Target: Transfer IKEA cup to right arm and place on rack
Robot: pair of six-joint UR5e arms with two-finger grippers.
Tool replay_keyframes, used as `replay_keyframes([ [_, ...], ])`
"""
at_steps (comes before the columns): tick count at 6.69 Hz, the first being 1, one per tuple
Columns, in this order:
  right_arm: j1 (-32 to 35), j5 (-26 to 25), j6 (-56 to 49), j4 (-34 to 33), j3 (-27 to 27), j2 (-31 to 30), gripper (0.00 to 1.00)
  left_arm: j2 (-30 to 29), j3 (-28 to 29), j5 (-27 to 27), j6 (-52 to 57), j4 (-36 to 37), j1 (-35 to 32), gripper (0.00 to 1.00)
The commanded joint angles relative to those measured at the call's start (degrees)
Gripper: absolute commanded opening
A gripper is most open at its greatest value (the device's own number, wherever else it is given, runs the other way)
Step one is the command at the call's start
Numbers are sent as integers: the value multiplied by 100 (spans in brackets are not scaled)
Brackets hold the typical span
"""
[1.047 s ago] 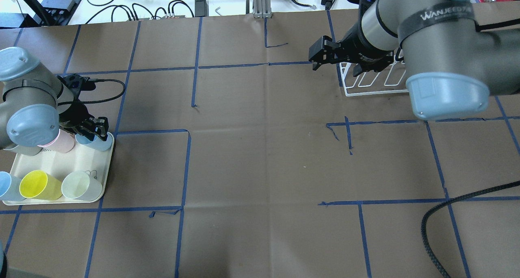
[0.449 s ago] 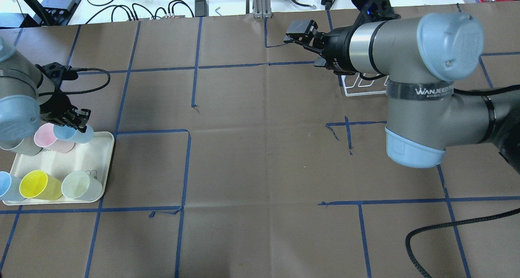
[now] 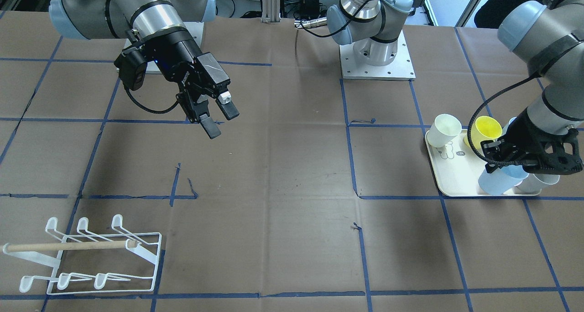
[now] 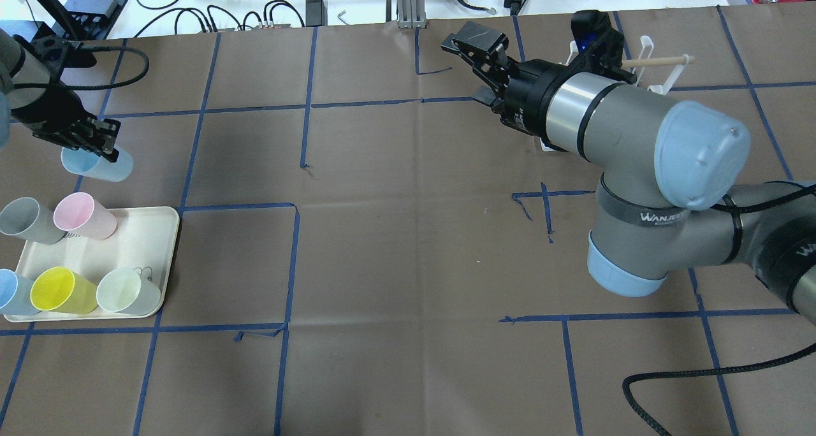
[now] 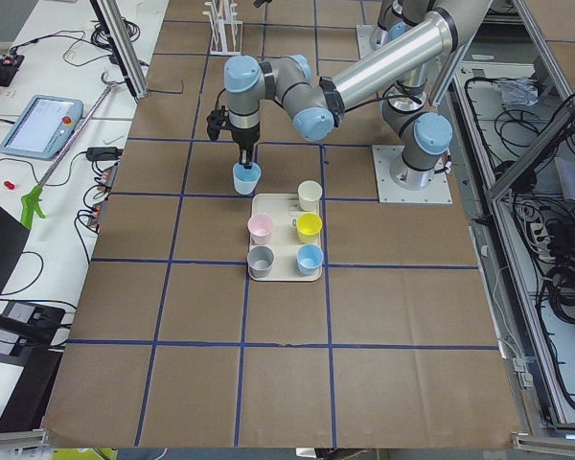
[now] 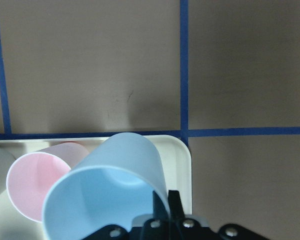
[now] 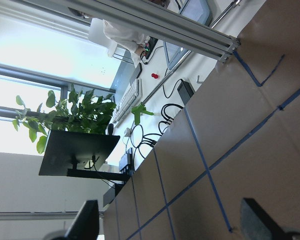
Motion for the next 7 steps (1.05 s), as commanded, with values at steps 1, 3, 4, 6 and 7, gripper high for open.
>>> replay_keyframes([
  [1, 0, -5, 1602, -1662, 508, 238, 100, -129, 623, -327, 12, -196, -643, 0],
  [3, 18, -75, 1975, -2473, 667, 423, 100, 11, 599, -2113, -40, -126, -822, 0],
  [4, 18, -14, 1985, -2764, 642, 597, 100, 125, 433, -2984, -32, 83, -840, 0],
  [6, 18, -144, 1976, -3336, 650, 931, 100, 292, -110, -4287, -40, 1439, -849, 0],
  [7, 18, -137, 2002, -3408, 633, 1037, 100, 371, -653, -5015, -119, 2491, -849, 0],
])
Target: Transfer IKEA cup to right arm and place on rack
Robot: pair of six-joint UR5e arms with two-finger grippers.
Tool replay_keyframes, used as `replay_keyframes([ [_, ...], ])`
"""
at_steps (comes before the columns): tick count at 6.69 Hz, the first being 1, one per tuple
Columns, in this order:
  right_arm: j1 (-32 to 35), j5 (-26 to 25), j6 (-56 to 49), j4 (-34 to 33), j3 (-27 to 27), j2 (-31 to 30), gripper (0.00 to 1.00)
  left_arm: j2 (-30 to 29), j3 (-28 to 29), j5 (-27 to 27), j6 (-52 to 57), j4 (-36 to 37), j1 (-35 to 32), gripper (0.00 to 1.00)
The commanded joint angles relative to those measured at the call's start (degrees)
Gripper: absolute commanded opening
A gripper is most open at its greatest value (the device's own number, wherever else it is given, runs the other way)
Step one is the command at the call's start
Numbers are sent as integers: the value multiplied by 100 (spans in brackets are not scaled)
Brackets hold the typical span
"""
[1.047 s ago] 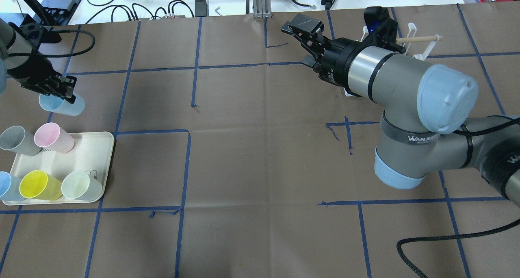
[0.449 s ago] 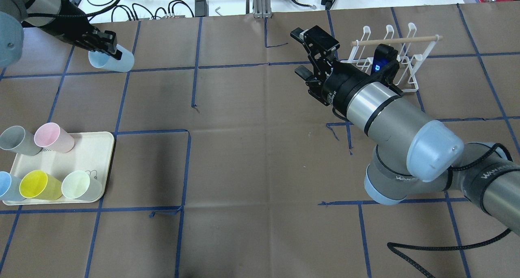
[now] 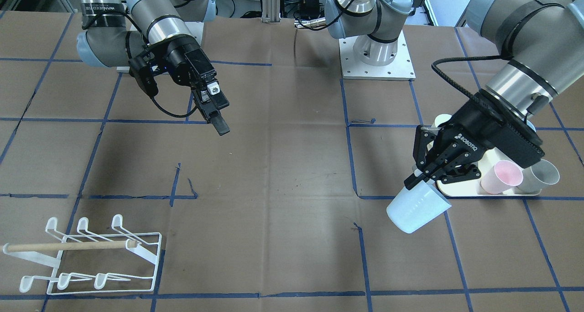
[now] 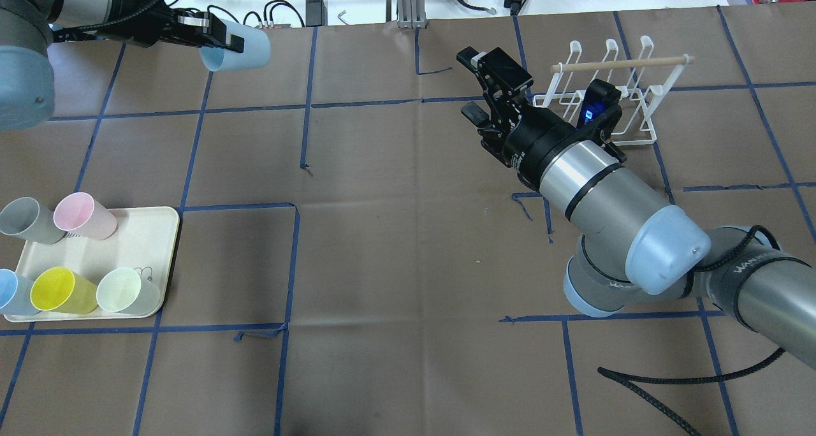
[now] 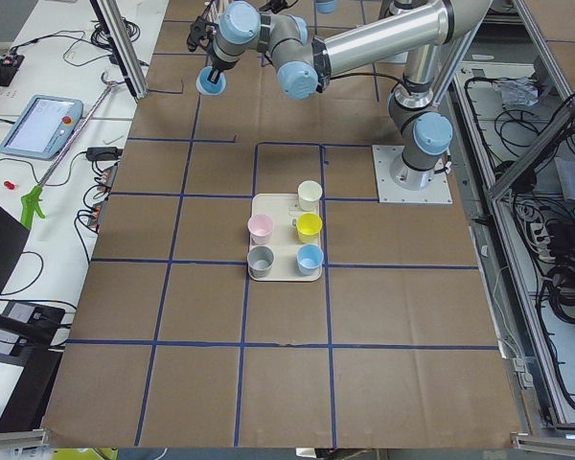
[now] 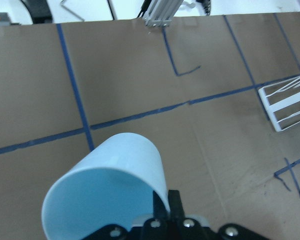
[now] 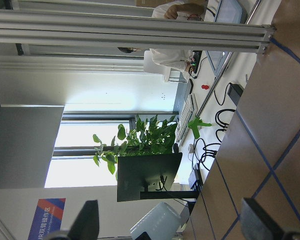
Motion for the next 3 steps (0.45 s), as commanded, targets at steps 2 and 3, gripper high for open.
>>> replay_keyframes([
  [2, 0, -9, 349, 156, 97, 197, 100, 247, -1573, -1408, -382, 3106, -231, 0],
  [3, 0, 26, 927, 246, 106, 205, 100, 273, -1943, -1350, -1001, 4099, -712, 0],
])
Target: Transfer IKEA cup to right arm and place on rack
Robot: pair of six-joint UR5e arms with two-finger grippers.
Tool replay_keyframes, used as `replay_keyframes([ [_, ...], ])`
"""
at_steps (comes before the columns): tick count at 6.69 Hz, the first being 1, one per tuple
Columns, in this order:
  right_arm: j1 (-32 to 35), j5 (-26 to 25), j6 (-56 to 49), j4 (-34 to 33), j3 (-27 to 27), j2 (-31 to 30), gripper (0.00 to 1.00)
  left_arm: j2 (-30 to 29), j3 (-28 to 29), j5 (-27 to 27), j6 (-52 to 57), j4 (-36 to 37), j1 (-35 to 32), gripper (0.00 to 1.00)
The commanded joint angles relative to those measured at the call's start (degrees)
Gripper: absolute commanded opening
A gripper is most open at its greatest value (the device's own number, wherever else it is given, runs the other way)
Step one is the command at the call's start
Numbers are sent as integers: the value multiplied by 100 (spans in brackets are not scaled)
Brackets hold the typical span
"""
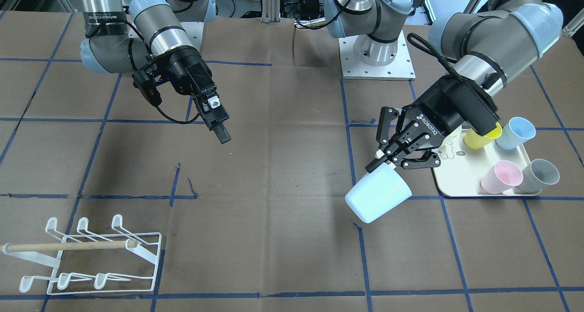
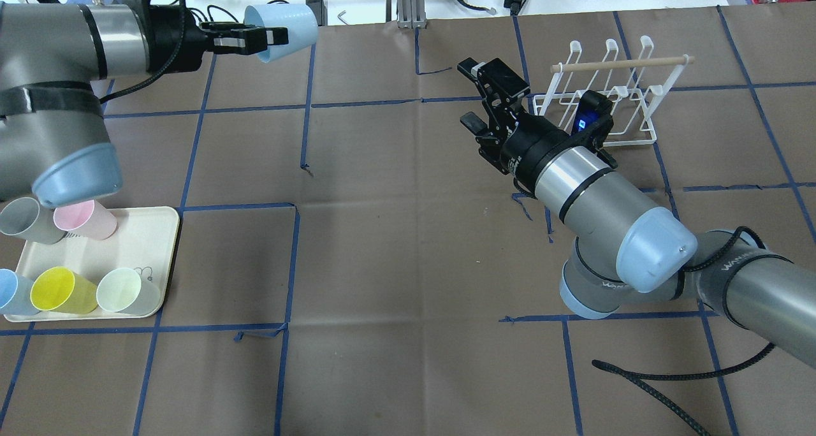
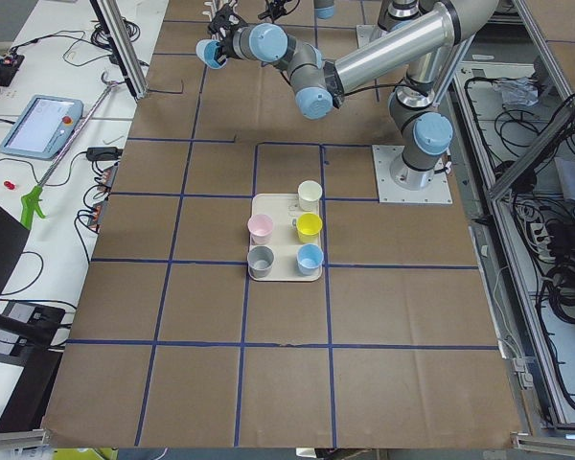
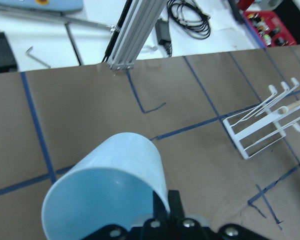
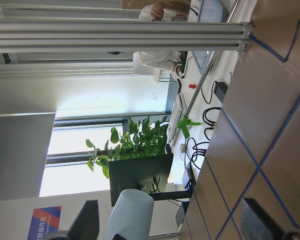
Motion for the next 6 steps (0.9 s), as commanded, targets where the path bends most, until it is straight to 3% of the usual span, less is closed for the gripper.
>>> replay_keyframes([
  [1, 18, 48, 1003, 163, -2, 6, 100, -98, -763, 149, -1372, 2464, -747, 0],
  [3, 297, -13, 1009, 207, -2, 6, 100, 101, -1484, 354, -1486, 2986, -1022, 0],
  [6, 518, -5, 1105, 444, -20, 23, 100, 112, -1627, 319, -1495, 3181, -1023, 0],
])
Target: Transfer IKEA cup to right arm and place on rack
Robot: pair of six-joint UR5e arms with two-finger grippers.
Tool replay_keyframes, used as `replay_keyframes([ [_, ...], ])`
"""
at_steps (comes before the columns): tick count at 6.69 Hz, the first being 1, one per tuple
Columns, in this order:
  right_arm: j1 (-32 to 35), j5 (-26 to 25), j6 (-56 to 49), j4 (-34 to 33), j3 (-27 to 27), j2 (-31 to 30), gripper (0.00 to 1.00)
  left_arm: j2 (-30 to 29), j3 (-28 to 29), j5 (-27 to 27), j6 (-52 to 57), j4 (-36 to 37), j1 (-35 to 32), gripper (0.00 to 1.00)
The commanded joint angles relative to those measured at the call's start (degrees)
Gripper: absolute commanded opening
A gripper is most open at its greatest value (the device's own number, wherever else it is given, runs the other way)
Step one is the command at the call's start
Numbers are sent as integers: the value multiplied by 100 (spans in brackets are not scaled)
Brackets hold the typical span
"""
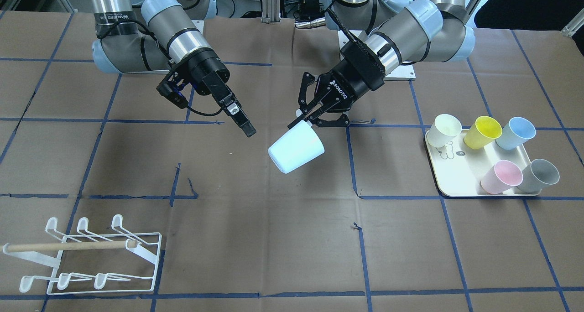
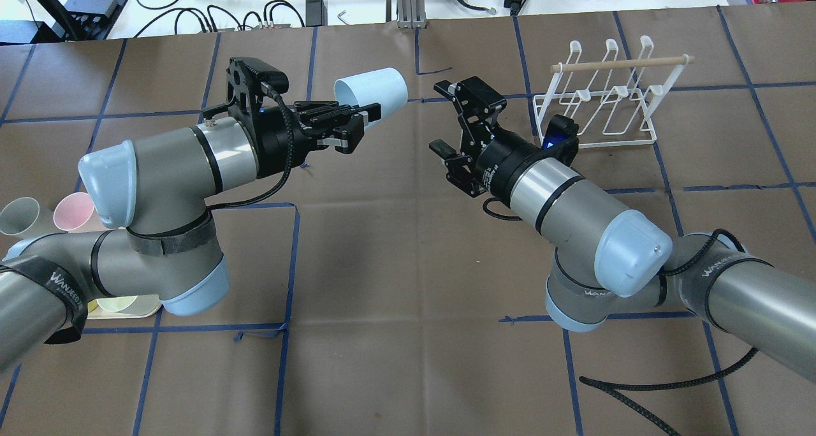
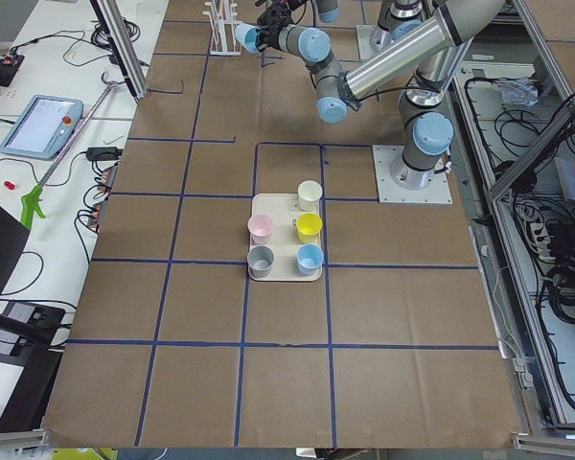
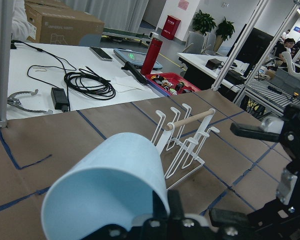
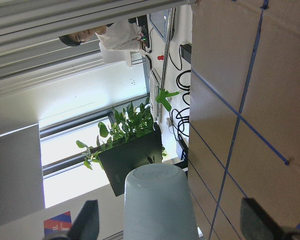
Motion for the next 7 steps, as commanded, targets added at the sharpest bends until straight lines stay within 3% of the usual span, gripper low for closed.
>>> replay_keyframes([
  [1, 106, 8, 11, 46, -128, 68, 100, 7, -45, -27, -13, 33, -22, 0],
  [7, 353, -1, 20, 38, -717, 639, 100, -28, -45, -18, -48, 121, -146, 0],
])
